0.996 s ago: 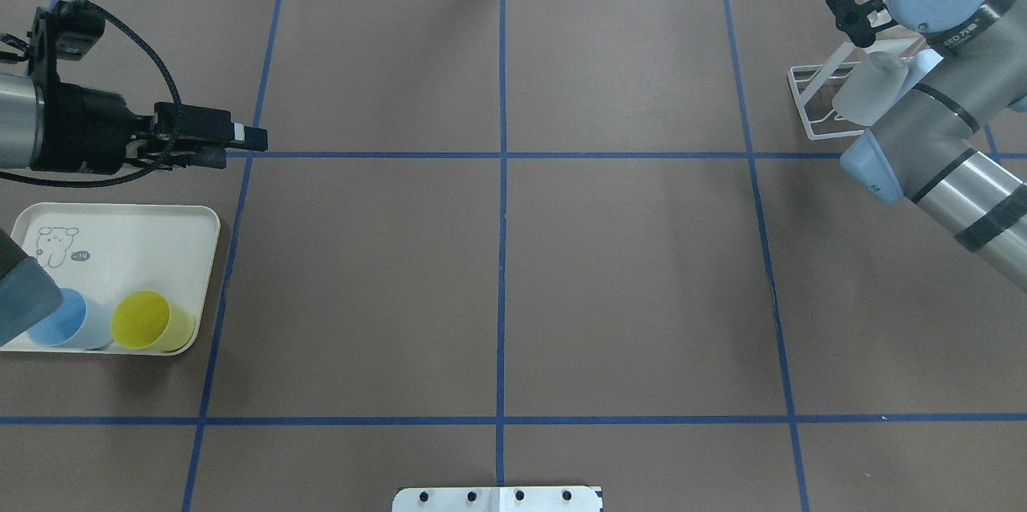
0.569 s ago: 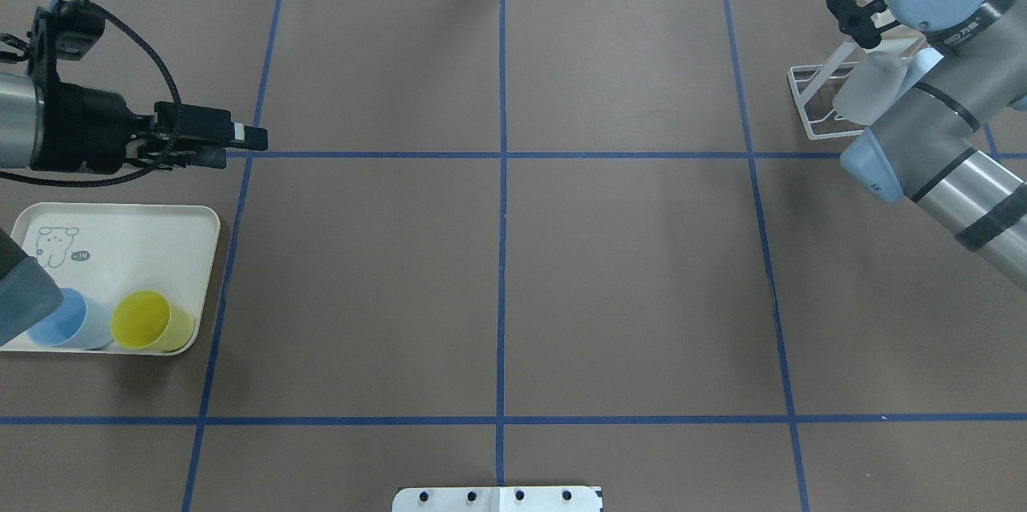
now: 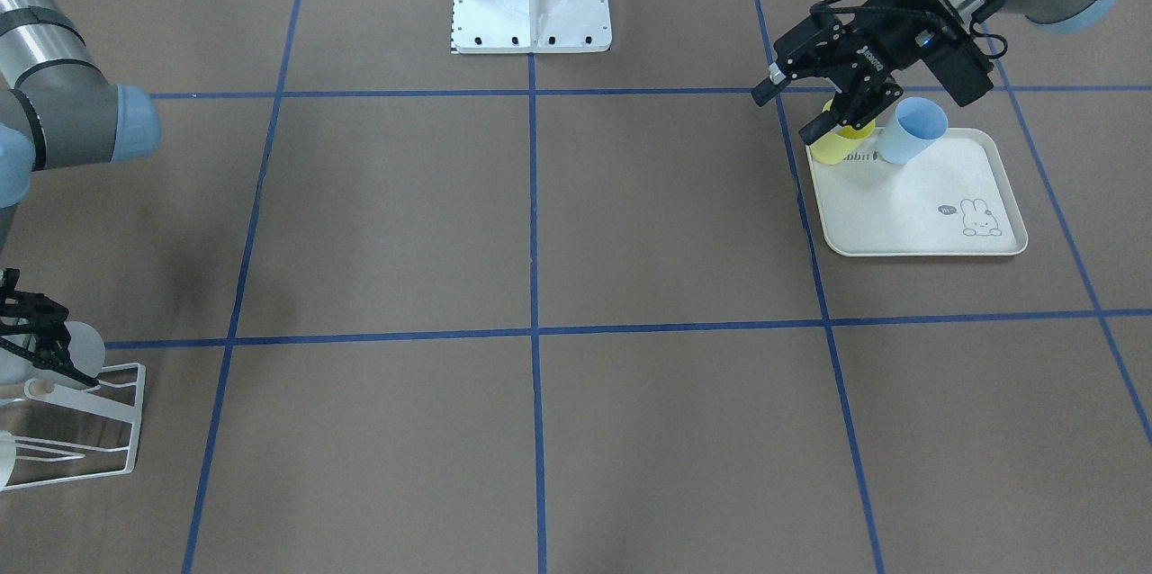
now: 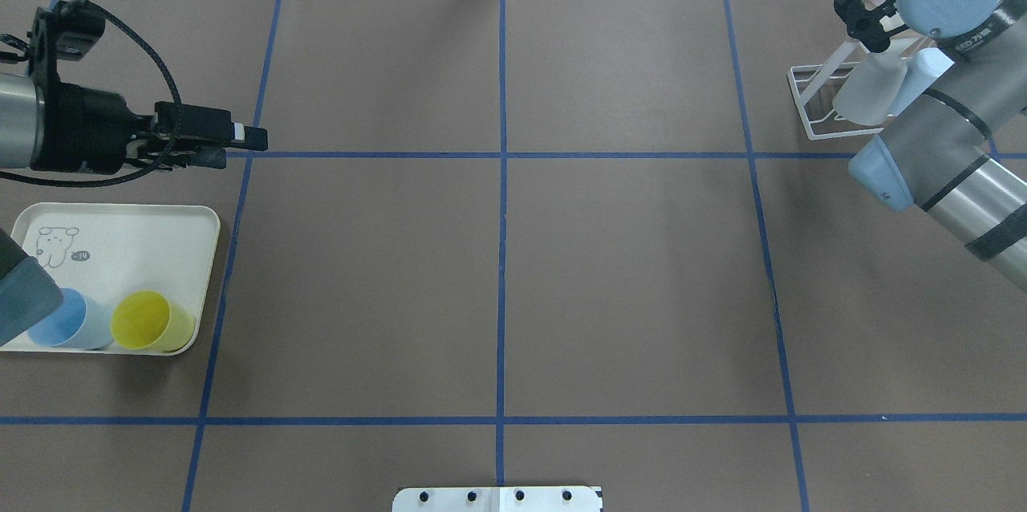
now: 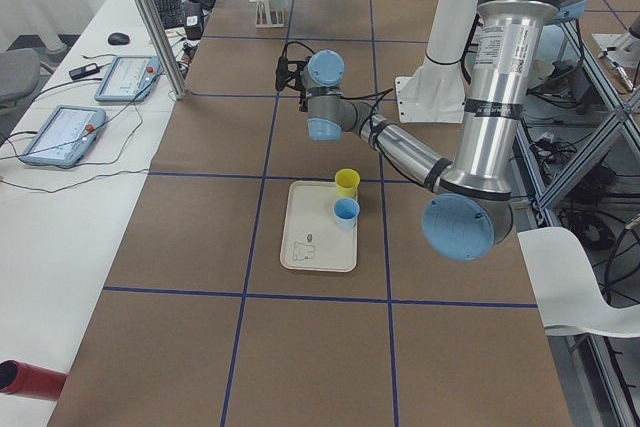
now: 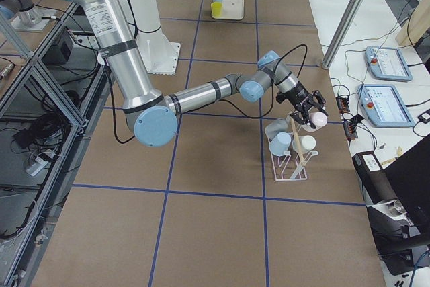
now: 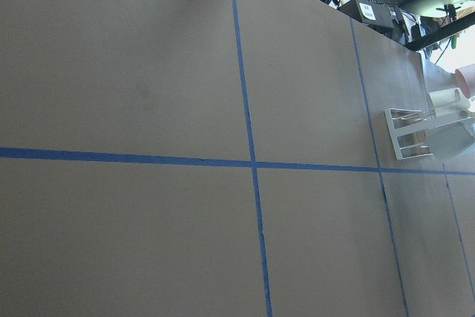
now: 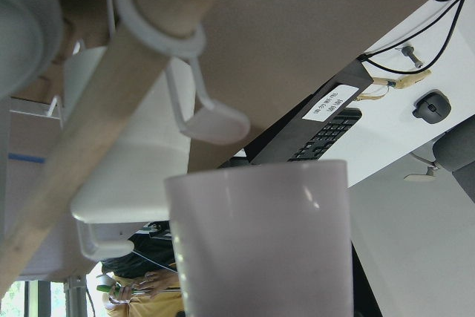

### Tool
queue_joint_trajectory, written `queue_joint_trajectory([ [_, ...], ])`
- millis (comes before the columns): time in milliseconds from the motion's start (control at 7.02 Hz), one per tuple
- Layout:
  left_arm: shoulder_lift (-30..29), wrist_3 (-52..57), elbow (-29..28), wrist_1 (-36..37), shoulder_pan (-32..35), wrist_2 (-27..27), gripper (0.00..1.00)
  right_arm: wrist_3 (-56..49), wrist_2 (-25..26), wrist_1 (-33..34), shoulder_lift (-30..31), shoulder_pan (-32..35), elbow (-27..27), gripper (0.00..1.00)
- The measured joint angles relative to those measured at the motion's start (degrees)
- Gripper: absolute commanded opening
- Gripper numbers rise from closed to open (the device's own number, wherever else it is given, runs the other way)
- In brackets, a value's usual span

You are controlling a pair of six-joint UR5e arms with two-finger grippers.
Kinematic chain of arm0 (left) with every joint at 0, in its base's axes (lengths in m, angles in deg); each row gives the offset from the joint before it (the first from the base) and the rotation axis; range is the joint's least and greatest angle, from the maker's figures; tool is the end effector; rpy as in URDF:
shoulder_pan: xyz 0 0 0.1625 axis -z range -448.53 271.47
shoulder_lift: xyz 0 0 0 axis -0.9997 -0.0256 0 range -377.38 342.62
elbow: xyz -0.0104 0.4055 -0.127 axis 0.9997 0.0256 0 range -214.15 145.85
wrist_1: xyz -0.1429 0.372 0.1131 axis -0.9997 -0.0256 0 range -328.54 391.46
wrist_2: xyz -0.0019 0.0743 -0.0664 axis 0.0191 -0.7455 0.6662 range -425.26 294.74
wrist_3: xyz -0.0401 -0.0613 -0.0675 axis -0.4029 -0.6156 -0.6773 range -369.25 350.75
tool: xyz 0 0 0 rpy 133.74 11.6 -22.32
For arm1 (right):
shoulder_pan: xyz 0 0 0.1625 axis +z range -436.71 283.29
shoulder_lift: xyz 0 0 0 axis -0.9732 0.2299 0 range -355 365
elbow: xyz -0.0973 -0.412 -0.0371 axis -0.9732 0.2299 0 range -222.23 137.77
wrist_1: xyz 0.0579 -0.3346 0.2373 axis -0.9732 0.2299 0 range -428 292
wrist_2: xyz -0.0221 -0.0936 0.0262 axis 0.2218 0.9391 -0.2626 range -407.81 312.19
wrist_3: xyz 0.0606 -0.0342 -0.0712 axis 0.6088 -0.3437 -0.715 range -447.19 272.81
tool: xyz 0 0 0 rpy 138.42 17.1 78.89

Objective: Transfer IKEA cup to right arm and place on rack

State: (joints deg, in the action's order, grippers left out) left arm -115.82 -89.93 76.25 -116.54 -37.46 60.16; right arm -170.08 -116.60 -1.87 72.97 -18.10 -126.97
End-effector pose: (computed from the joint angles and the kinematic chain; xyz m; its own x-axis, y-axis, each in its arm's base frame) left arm 0.2506 -0.4306 0.2988 0.0781 0.1134 -0.9905 0.2612 0.9565 0.1301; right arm -0.2050 -0.6611 0.4487 -0.2785 -0.6779 -0.6803 0.9604 -0.2019 -0.1919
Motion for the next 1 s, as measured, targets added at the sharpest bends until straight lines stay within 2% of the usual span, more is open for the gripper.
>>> queue_joint_trajectory([
  [996,0.00,0.00,-0.17,-0.04,-0.08,0.00,1.00,0.79,4.67,0.67,0.66,-3.58,0.71,0.01],
])
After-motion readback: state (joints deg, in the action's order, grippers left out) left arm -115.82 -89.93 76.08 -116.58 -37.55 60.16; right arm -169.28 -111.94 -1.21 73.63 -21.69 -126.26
